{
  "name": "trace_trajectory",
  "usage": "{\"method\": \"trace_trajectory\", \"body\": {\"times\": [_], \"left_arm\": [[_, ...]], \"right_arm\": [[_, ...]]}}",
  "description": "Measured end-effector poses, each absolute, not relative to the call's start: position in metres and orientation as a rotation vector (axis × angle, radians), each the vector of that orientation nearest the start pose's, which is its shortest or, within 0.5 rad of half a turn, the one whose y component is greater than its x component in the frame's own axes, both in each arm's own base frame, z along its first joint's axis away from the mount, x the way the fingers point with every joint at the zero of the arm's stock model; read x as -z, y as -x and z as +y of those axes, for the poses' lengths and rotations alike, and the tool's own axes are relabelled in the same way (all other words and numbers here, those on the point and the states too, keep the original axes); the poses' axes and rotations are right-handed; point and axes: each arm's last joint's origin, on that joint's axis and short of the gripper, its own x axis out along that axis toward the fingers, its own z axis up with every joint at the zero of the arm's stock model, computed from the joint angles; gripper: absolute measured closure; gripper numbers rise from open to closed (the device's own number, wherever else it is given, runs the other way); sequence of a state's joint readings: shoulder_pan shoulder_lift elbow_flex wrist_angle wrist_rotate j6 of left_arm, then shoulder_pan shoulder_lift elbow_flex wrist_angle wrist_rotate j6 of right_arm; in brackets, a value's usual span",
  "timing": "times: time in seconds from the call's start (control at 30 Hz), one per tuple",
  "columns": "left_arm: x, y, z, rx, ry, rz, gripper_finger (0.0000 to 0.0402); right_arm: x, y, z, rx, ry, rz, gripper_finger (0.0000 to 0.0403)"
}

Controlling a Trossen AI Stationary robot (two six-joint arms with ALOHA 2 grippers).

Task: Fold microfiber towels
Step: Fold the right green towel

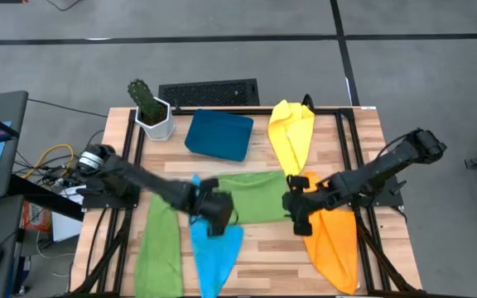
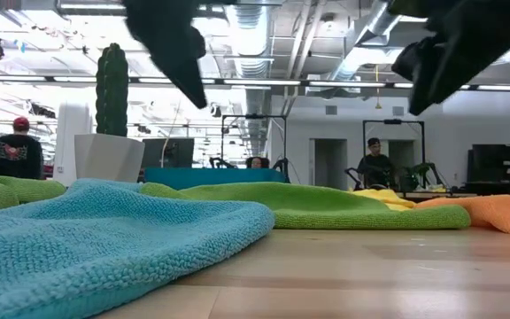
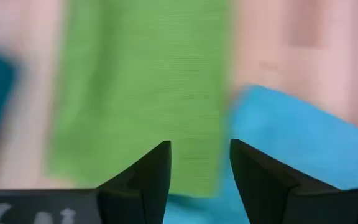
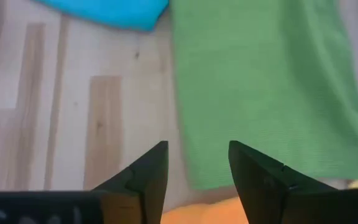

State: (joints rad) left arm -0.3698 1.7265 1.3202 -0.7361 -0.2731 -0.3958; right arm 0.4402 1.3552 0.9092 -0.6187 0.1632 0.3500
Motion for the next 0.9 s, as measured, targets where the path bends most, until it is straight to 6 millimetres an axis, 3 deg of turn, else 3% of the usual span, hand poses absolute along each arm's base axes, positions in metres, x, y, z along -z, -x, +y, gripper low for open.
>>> {"method": "trace_trajectory", "body": {"times": [0.17, 0.37, 0.53, 0.9], "left_arm": [[-0.212, -0.322, -0.143, -0.026, -0.093, 0.989, 0.0243], [-0.195, -0.316, -0.137, -0.082, -0.144, 0.999, 0.0244], [-0.183, -0.310, -0.141, 0.019, -0.127, 1.042, 0.0244], [-0.177, -0.311, -0.136, 0.006, -0.264, 1.053, 0.0244]], "right_arm": [[-0.207, -0.232, 0.119, -0.106, 0.028, 1.065, 0.0210], [-0.184, -0.224, 0.119, -0.098, -0.022, 1.056, 0.0209], [-0.179, -0.226, 0.121, -0.115, -0.002, 1.043, 0.0209], [-0.158, -0.235, 0.119, -0.114, 0.073, 1.106, 0.0207]]}}
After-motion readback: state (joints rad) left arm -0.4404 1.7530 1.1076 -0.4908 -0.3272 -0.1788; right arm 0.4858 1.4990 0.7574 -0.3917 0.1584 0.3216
